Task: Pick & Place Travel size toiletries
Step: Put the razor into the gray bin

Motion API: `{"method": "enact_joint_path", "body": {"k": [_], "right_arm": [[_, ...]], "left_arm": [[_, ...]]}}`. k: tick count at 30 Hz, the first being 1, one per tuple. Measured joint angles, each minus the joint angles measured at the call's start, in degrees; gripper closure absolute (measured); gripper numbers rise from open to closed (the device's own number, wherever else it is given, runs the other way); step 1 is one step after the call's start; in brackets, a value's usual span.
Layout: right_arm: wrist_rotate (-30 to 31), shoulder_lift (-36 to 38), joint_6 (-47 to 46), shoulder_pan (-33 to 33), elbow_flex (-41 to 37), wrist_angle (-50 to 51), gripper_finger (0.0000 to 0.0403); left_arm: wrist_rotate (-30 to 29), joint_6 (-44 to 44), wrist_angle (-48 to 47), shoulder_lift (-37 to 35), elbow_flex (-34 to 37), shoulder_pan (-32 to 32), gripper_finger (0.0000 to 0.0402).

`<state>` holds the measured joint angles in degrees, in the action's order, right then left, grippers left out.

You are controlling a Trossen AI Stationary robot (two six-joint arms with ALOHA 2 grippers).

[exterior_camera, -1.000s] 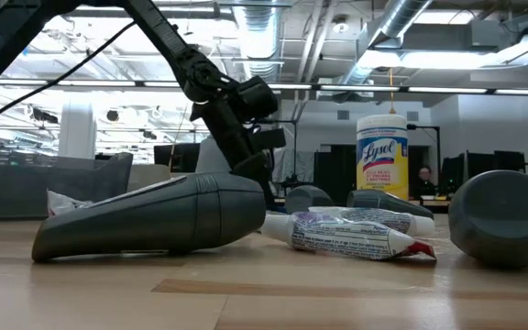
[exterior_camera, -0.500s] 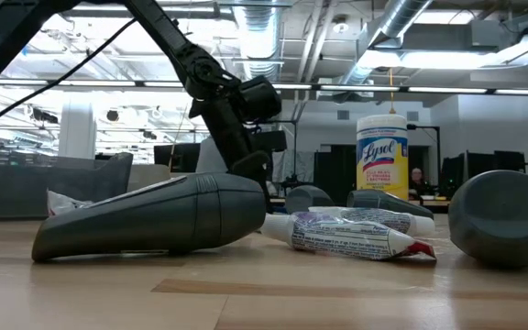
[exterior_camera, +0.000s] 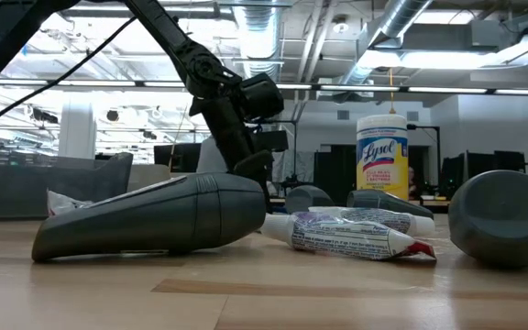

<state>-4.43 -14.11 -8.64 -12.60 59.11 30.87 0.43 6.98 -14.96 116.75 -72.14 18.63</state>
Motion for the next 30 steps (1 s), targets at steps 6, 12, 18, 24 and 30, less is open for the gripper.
{"method": "enact_joint_path", "body": {"k": [6,12,18,24,30], "right_arm": [[0.0,0.0,-0.61,0.0,0.0,-0.02,0.0403],[0.0,0.0,-0.92,0.0,0.0,-0.02,0.0403],[0.0,0.0,-0.9,-0.01,0.0,-0.02,0.0403],[0.0,0.0,-0.9,-0.02,0.0,-0.02,0.0403],[0.0,0.0,-0.88,-0.02,-0.02,-0.02,0.0403]], "left_arm": [[0.0,-1.27,-0.06,-0.01,0.0,-0.04,0.0376],[0.87,-3.02,-0.07,-0.03,0.0,-0.34,0.0376],[0.96,-3.28,-0.16,-3.32,0.04,-1.21,0.0376],[-3.16,-7.19,-0.66,-12.56,0.07,-1.4,0.0376],[-20.87,-7.3,-4.31,-24.76,1.0,-0.24,0.0376]]}}
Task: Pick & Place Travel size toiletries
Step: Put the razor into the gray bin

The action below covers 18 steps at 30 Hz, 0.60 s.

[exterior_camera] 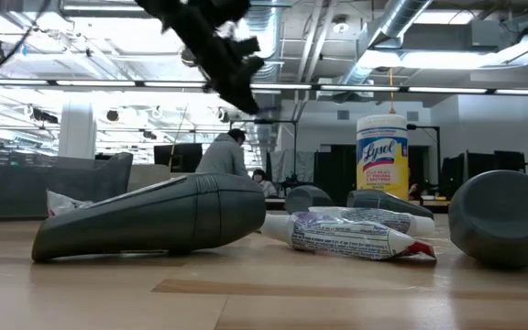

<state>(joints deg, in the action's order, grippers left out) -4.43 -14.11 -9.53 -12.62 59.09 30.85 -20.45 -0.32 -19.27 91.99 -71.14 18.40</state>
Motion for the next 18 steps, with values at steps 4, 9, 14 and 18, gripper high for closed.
{"method": "enact_joint_path", "body": {"k": [4,9,14,18], "right_arm": [[0.0,0.0,0.01,0.0,-0.02,0.0,0.0403],[-0.02,0.0,0.86,0.0,0.0,0.0,0.0403],[0.0,0.0,1.59,0.01,-0.02,0.0,0.0403],[0.0,0.0,2.17,-0.02,-0.02,0.0,0.0403]], "left_arm": [[-9.93,-3.53,-0.53,-9.12,6.03,2.49,0.0376],[-12.7,-13.96,-1.03,-19.96,17.66,7.06,0.0376],[-9.32,-23.68,0.05,-26.2,28.57,10.3,0.0376],[-6.93,-26.34,2.22,-26.58,33.53,10.84,0.0376]]}}
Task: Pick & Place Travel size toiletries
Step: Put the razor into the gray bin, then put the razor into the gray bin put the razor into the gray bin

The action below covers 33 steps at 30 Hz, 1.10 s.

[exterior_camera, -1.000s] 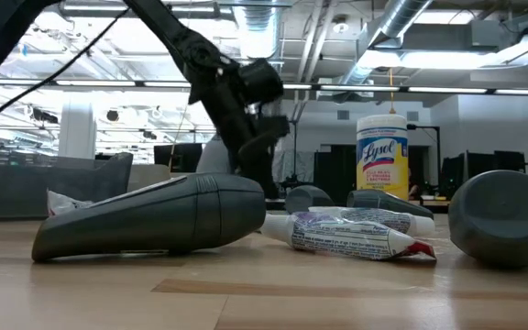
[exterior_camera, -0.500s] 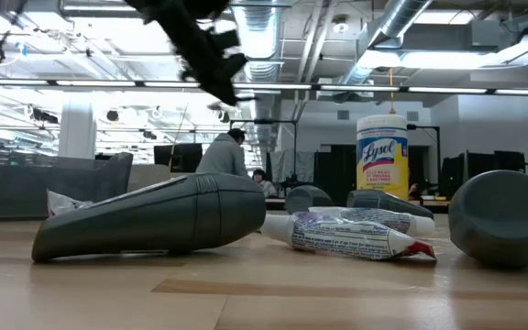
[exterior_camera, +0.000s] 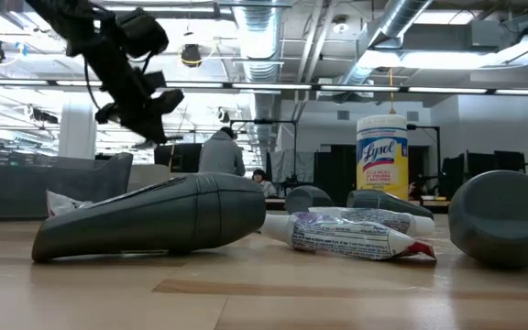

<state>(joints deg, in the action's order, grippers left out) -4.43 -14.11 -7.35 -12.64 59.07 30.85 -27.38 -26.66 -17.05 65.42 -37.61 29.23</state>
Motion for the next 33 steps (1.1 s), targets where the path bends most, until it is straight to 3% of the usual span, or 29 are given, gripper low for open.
{"method": "enact_joint_path", "body": {"k": [10,15,20,24,29,33], "right_arm": [[0.0,-0.02,-0.18,0.04,0.01,-0.02,0.0403],[0.0,0.0,-2.16,0.04,0.0,0.0,0.0403],[0.03,0.0,-2.78,0.02,0.02,-0.02,0.0403],[1.47,0.0,-2.75,0.02,0.02,0.0,0.0403],[1.92,0.0,-2.6,0.02,0.02,0.26,0.0403],[1.92,-0.02,-2.6,0.02,0.02,1.22,0.0403]], "left_arm": [[0.57,-1.91,4.03,7.78,1.84,1.56,0.0372],[0.86,-4.04,3.99,10.34,1.84,2.25,0.0344],[1.44,-0.15,4.26,10.3,1.84,2.25,0.0293],[2.48,2.03,4.31,9.47,1.84,2.25,0.0227],[9.8,0.93,5.44,7.96,-1.54,1.67,0.0135],[12.85,3.05,10.98,7.97,-6.75,-1.27,0.01]]}}
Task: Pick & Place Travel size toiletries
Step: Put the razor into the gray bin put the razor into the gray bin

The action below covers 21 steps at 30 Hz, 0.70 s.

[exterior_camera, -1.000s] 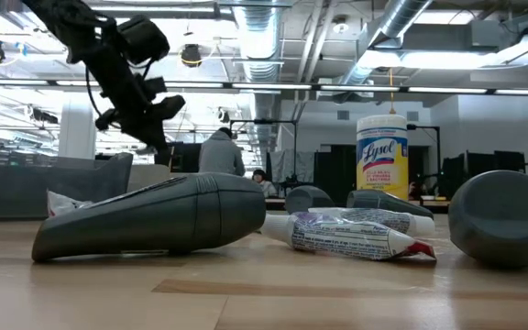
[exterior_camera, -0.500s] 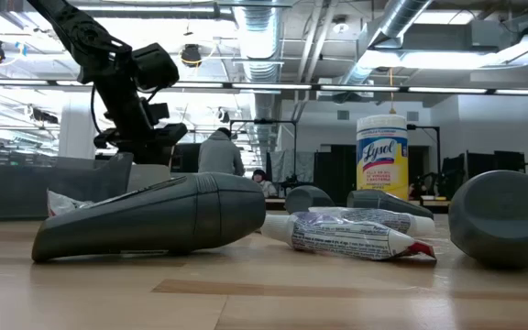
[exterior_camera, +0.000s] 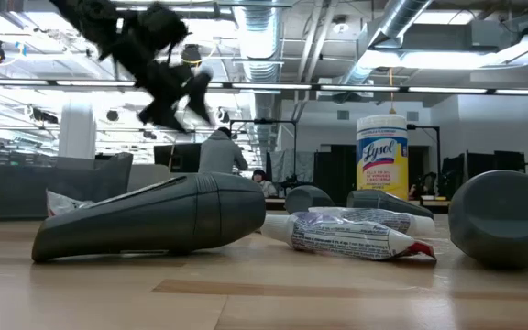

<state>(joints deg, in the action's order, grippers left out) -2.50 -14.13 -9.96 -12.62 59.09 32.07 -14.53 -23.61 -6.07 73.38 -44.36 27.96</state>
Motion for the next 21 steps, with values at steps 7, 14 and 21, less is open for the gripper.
{"method": "enact_joint_path", "body": {"k": [7,14,21], "right_arm": [[0.0,0.0,-0.02,0.02,0.0,2.15,0.0403],[0.0,0.0,-0.17,0.02,0.0,2.04,0.0403],[0.0,0.0,-0.2,0.02,0.0,1.97,0.0403]], "left_arm": [[-0.09,8.7,5.7,5.35,-11.18,-3.91,0.01],[5.8,10.13,6.2,17.82,-21.51,-4.26,0.0099],[7.0,11.38,7.42,28.91,-27.25,-5.07,0.009]]}}
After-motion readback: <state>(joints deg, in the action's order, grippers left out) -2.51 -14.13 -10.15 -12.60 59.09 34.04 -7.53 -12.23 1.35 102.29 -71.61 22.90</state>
